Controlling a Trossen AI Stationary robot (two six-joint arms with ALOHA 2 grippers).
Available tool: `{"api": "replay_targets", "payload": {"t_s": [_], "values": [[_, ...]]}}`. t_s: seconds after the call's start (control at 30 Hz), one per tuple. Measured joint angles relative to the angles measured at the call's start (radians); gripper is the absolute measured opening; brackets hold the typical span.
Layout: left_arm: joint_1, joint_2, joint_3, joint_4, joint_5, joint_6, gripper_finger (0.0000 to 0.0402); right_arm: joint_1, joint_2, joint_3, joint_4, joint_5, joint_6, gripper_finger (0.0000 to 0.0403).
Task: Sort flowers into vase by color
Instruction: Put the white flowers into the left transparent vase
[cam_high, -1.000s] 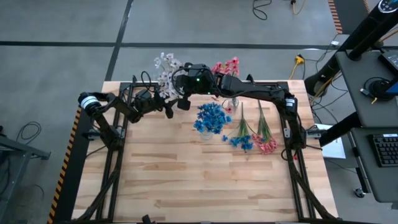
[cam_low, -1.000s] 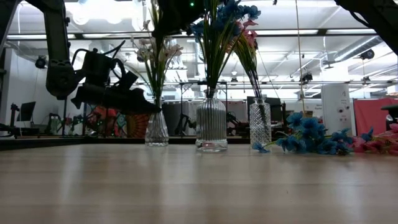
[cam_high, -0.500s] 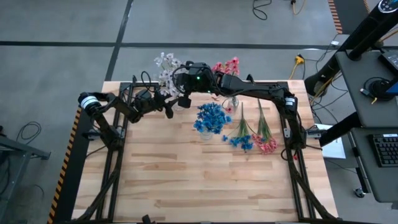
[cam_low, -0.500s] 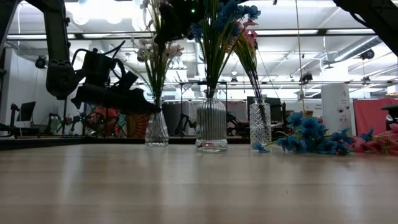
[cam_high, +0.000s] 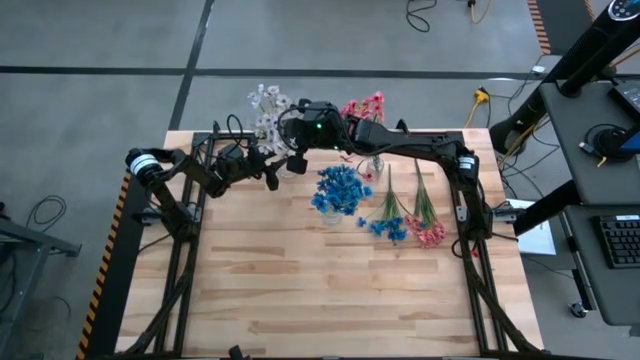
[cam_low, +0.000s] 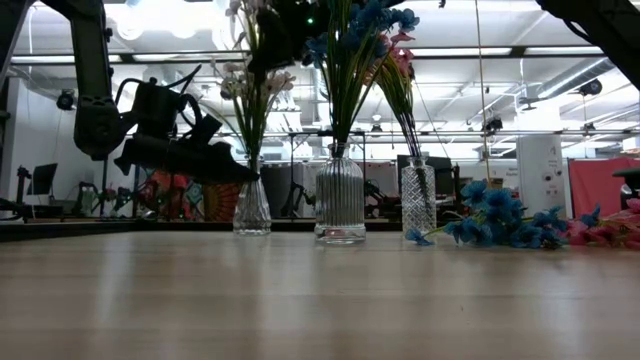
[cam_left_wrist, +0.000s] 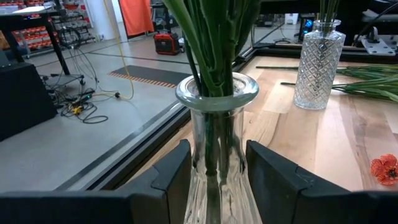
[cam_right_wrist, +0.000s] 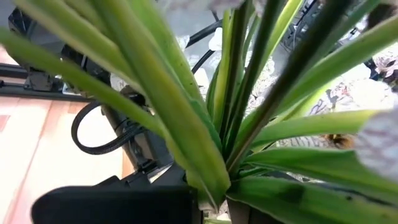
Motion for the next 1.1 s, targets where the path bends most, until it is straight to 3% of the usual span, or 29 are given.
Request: {"api": "replay_targets", "payload": {"t_s": [1.1], "values": [[0.0, 0.0, 0.0, 0.003, 0.0, 0.0, 0.0131, 0.0, 0.0, -0.12, 0.171, -0.008, 0.012, 0.0028]]}}
